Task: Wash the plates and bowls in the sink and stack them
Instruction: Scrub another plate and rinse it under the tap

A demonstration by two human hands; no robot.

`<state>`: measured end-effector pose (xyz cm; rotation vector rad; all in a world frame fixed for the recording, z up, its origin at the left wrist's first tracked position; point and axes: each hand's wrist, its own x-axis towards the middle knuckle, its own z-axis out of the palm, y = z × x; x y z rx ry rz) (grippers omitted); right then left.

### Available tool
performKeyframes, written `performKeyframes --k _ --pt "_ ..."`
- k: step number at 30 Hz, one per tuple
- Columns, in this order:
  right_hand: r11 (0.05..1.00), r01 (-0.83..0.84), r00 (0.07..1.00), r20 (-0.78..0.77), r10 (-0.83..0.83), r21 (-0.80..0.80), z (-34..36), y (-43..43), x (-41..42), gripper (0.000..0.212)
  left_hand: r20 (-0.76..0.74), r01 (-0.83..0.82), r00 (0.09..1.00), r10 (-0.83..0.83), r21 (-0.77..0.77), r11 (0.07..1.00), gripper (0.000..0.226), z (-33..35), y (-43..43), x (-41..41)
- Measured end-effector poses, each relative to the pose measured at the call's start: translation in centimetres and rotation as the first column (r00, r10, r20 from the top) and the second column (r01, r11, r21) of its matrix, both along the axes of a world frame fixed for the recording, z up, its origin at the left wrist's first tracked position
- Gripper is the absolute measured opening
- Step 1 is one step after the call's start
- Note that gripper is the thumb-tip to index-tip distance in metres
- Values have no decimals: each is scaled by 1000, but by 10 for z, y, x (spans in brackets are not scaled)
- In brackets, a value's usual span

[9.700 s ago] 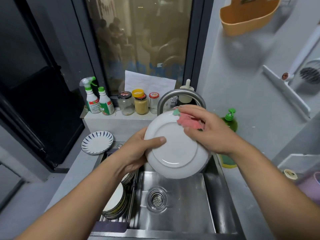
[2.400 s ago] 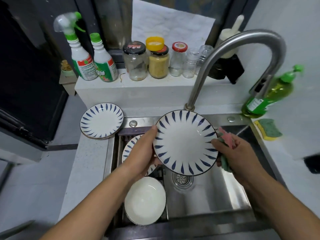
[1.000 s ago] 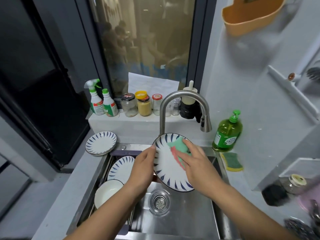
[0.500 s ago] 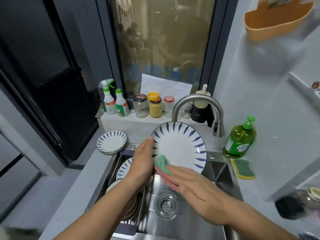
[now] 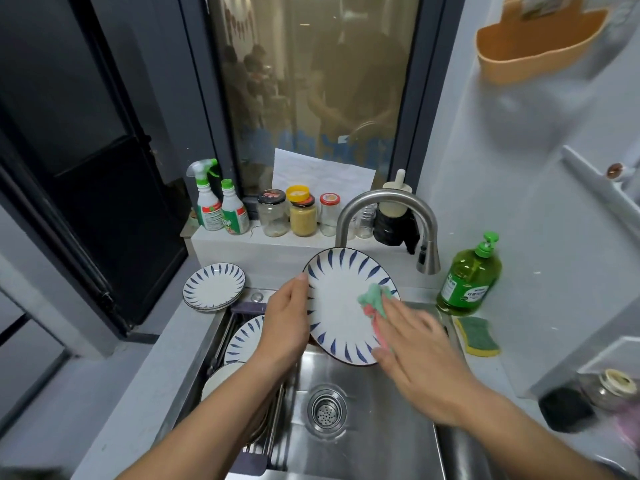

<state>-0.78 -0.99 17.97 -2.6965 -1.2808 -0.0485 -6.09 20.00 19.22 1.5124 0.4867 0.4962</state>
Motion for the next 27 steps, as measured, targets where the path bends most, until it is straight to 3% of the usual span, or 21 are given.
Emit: performKeyframes --k 4,8,13,16,20,22,25,27 --pt "996 42 978 -207 -26 74 -11 9 -9 69 -7 0 1000 0 58 998 55 -4 -10 -4" --pt "965 164 950 -295 -98 206 -14 23 4 85 3 21 1000 -21 68 997 48 -6 -23 0" --pt "941 -149 925 -294 241 303 -2 30 -48 64 24 1 1000 1 -55 998 60 -10 -12 8" --pt "952 -214 950 -180 255 217 2 8 -27 58 33 28 999 -25 -106 994 49 -13 -7 2" --pt "998 -53 998 19 52 45 -1 -16 1 59 11 28 1000 -27 -121 992 43 -18 -2 -2" --pt "997 -63 997 -39 64 45 2 -9 -12 65 20 10 1000 -8 -128 992 40 -17 -4 -1" --pt "964 -241 938 -228 260 108 9 20 -45 70 11 28 1000 -28 -88 996 47 -19 -9 -3" --pt "960 -262 937 -211 278 101 12 36 -41 78 1 67 998 -67 -94 993 48 -22 -14 -7"
